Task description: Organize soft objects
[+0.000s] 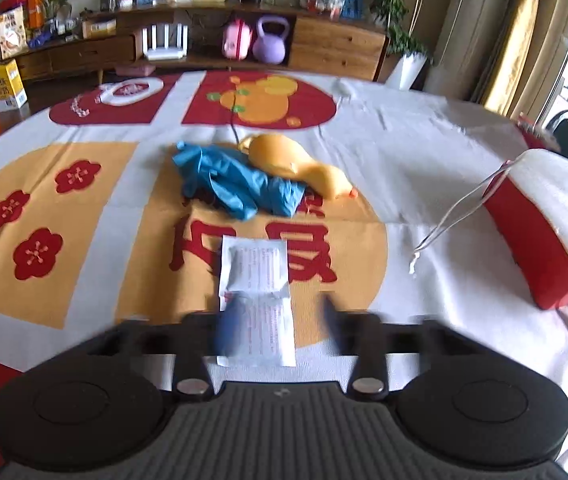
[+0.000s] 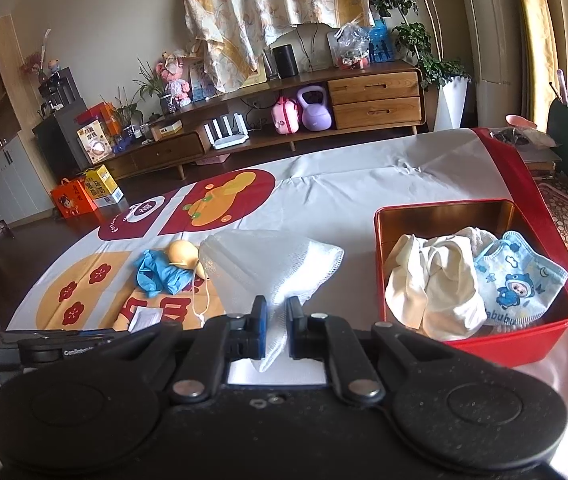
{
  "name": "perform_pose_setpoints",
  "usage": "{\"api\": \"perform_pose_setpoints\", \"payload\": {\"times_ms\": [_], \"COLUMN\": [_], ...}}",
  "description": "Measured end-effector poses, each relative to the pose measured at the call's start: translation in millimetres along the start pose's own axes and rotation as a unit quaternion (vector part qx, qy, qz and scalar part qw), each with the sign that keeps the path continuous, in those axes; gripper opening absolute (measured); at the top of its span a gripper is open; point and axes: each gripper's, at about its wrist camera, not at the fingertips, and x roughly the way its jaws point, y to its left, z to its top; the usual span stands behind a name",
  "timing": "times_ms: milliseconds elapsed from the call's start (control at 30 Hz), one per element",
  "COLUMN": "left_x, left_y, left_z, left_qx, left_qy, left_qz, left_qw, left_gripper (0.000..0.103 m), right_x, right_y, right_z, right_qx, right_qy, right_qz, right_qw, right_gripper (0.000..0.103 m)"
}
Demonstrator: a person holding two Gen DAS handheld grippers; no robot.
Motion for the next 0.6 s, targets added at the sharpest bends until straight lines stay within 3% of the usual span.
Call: {"api": "perform_pose_setpoints", "payload": {"times_ms": [33,167,367,500,600], "left_x": [3.5,15.1,39.4,47.6,48.5], "left_y": [-0.7,-3.0,-6.6,-12.2,-14.0], "left_z": [0.9,0.0,4.4,2.7,1.5], "left_qx": [0.003,0.008,0.024,0.045,0.045], "left_qy": [0.008,0.021,0.039,0.044,0.039], "left_qz": [0.0,0.005,0.061,0.08,0.087], "left_qw": [1.0,0.9997,0.9971,0.9948,0.9944], "left_gripper": [0.076,0.076,0.076,0.076,0.069], "right_x": [-0.6,-2.1,-4.0,-4.4,-4.0], "right_y": [-0.7,-3.9,-14.3,-19.0,-20.5], "right_z": [-0.3,-0.8,-1.5,-2.2,-2.2], "right_qx": [-0.001,0.0,0.008,0.012,0.013], "right_qy": [0.0,-0.001,-0.002,-0.003,-0.003], "right_qz": [0.0,-0.001,-0.001,-0.002,-0.002], "right_qw": [1.0,1.0,1.0,1.0,1.0], "right_gripper": [0.009,0.009,0.009,0.009,0.009]}}
